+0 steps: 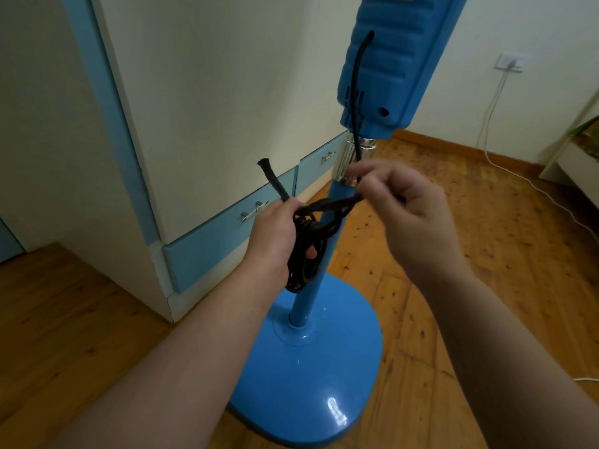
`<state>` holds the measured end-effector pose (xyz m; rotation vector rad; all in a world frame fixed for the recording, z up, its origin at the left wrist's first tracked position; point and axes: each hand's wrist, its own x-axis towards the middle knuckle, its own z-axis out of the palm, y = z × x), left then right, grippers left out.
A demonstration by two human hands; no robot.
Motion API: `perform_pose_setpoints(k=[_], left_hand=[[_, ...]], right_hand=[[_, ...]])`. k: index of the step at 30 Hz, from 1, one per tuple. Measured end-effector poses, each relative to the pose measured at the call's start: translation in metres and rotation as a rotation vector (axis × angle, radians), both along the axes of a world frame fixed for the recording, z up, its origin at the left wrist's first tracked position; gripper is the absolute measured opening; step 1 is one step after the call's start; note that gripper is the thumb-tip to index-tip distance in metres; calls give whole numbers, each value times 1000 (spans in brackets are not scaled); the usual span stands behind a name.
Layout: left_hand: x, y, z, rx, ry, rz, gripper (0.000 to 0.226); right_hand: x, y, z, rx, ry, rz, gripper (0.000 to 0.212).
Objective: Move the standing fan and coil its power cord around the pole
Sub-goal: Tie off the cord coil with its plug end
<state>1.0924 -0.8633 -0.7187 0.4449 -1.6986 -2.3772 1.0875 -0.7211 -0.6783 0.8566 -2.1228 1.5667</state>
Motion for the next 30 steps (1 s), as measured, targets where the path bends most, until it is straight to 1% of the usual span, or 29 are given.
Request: perform_pose_setpoints(k=[2, 3, 4, 5, 8, 11, 13, 15, 17, 19, 20, 22, 23, 24, 25, 27, 28, 29, 30], left_hand=[[-1, -2, -1, 9, 20, -34, 23], [-2, -2, -2, 6, 29, -43, 25], [-2, -1, -2, 2, 32, -48, 25], [-1, 1, -2, 3, 30, -47, 25], [-1, 4, -2, 56, 17, -15, 27], [-2, 3, 2, 66, 15, -1, 29], [-2, 2, 6, 73, 12, -34, 30], [-2, 0, 10, 18, -21, -103, 31], [-2, -7, 12, -92, -94, -183, 33], [-3, -17, 16, -145, -172, -257, 35], [-3, -23, 18, -128, -197, -294, 36], [-3, -29, 23, -4, -196, -340, 36], [-3, -29, 24, 90, -169, -338, 36], [-3, -27, 25, 194, -125, -327, 37], [-4, -24, 25, 304, -70, -313, 39], [-3, -16, 26, 505, 33, -303, 42], [-2, -12, 27, 574, 71, -300, 44], [-1, -10, 29, 617, 96, -285, 45], [-1, -7, 31, 635, 107, -262, 46]], right_hand=[[0, 5, 0, -326, -336, 335, 22], [1, 6, -1, -419, -439, 449, 23], [2, 7, -3, -473, -503, 501, 24], [3, 7, -4, -505, -545, 510, 24], [1, 8, -4, -565, -597, 472, 19], [0, 13, -2, -547, -586, 475, 18], [-2, 17, 0, -559, -581, 459, 19], [-4, 22, 2, -583, -591, 386, 25], [-7, 29, 3, -615, -600, 275, 29], [-11, 38, 2, -640, -600, 155, 30], [-13, 41, 1, -642, -595, 101, 30], [-15, 44, -4, -615, -582, 12, 29], [-17, 44, -7, -568, -565, -36, 29], [-17, 43, -10, -471, -514, -100, 28], [-17, 42, -14, -303, -400, -181, 26], [-17, 42, -24, 180, 4, -314, 19], [-17, 42, -30, 399, 193, -312, 17], [-15, 40, -34, 579, 323, -292, 18], [-14, 39, -37, 707, 383, -283, 22]])
